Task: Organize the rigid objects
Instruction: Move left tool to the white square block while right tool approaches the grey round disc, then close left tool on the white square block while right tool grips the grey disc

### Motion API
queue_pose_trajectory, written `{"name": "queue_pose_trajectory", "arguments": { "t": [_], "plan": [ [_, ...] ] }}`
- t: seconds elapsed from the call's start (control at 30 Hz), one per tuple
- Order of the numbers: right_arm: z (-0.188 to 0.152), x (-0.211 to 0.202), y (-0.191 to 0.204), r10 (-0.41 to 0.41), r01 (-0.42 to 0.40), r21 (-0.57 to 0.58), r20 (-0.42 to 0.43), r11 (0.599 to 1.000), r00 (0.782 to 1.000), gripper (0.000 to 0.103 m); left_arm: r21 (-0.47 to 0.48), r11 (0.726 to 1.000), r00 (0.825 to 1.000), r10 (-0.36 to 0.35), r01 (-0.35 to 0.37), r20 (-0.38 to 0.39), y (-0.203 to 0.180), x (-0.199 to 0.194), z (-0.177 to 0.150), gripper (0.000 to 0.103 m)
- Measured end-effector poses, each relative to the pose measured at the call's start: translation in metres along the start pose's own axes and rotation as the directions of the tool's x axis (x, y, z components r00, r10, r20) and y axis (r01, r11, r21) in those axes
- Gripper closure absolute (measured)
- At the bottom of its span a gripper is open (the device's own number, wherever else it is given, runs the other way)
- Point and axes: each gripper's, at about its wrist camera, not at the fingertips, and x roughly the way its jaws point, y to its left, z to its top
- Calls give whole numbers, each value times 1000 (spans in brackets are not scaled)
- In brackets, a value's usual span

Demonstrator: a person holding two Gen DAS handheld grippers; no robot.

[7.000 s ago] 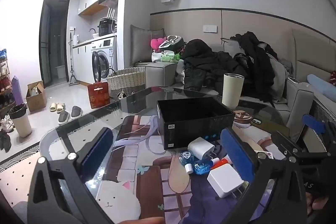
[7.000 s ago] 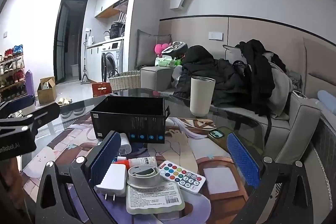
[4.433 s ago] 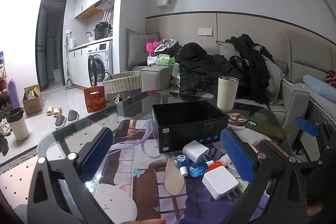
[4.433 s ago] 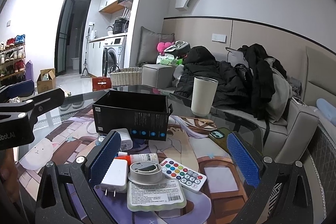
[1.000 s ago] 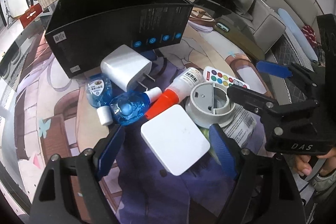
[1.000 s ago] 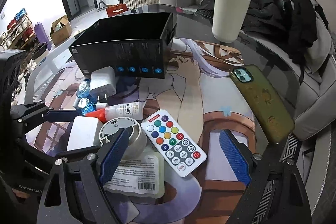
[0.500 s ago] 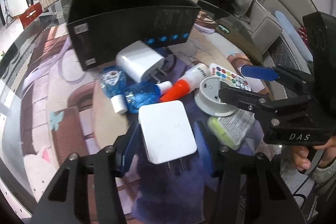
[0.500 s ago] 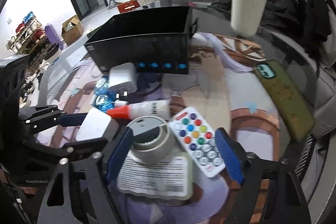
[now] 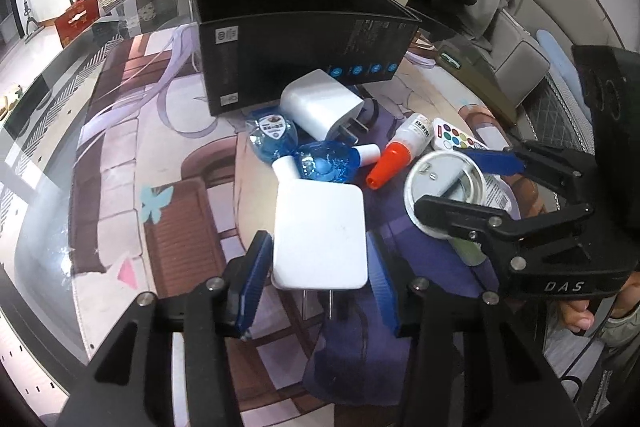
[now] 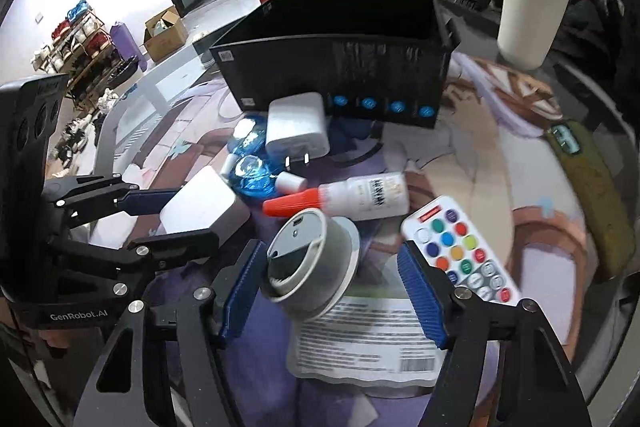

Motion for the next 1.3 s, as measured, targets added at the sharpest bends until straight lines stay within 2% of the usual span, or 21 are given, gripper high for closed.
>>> {"name": "queue_pose_trajectory", "arguments": {
  "t": [0.07,0.2,0.37,0.4,0.47,0.5,0.67,0.77,0.8,1.1,1.17,1.23,1.27,1.3],
  "plan": [
    [1,2,0,16,-16,11,-8,1000,1000,37,-1,1000,1000,2,-2,-1,-1,0,0,56],
    [3,4,5,49,-49,6,-10,999,999,54,0,1000,1000,2,-2,-2,-1,0,0,56],
    [-2,9,17,48,-49,-32,-29,998,998,59,13,1000,1000,13,-13,0,-3,0,-1,56],
    [-2,8,21,29,-30,-51,-21,998,999,69,17,1000,1000,17,-17,0,-4,0,-2,56],
    [-3,10,26,35,-37,-70,-26,997,999,82,21,1000,1000,23,-23,0,-4,0,-2,56],
    [-4,10,27,35,-37,-75,-26,996,999,85,20,1000,1000,23,-23,1,-4,0,-2,56],
    [-5,10,29,31,-32,-85,-16,996,999,86,29,998,999,51,-51,1,-5,1,-2,51],
    [-7,9,30,22,-23,-89,-6,996,1000,86,41,997,998,70,-70,3,-8,3,-1,53],
    [-7,7,28,22,-23,-91,-5,996,1000,86,45,996,997,75,-75,3,-9,3,0,57],
    [-11,5,30,-3,4,-114,10,994,1000,86,86,986,990,140,-141,16,-16,6,1,59],
    [-12,5,32,-8,10,-125,12,992,1000,86,117,977,984,179,-180,21,-21,9,0,57],
    [-12,6,33,-13,14,-132,12,991,1000,86,120,970,977,210,-212,32,-23,9,-1,51],
    [-13,6,33,-15,17,-134,14,991,1000,86,111,973,980,199,-201,29,-21,9,0,52],
    [-13,6,33,-15,17,-135,14,991,1000,86,103,977,983,184,-185,27,-19,9,1,60]
  ]
}}
